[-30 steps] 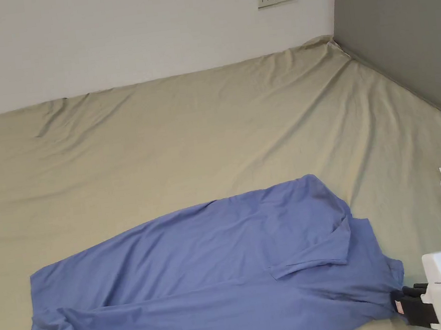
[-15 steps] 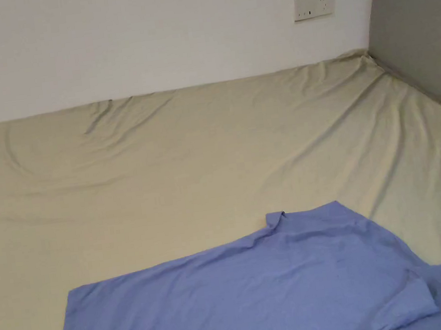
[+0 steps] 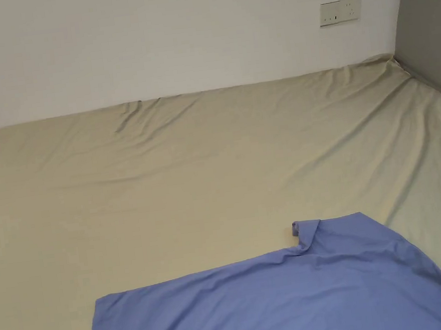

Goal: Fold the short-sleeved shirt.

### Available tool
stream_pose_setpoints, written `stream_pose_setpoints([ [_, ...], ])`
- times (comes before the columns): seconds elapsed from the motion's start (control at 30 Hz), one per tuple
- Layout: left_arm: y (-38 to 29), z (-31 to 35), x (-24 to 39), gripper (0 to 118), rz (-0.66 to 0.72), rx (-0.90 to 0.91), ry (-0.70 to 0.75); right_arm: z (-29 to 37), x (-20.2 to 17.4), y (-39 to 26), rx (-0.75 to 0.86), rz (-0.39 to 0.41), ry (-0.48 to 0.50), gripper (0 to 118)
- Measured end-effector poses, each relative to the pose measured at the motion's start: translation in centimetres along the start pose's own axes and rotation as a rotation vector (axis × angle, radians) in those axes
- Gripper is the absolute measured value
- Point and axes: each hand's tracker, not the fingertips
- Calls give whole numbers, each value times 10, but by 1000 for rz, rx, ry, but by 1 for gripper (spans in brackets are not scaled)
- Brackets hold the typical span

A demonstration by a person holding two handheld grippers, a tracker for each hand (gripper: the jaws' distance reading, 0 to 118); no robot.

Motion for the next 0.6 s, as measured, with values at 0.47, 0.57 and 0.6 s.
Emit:
stream_pose_setpoints([
  [0.47,0,69,-6,109,17,261,24,85,-17,39,309,-1,-157,100],
  [0.57,16,100,-1,108,49,386,19,126,-32,64,526,-17,-84,98],
  [0.6,24,108,1,90,43,431,5,135,-40,74,573,-16,-60,89],
])
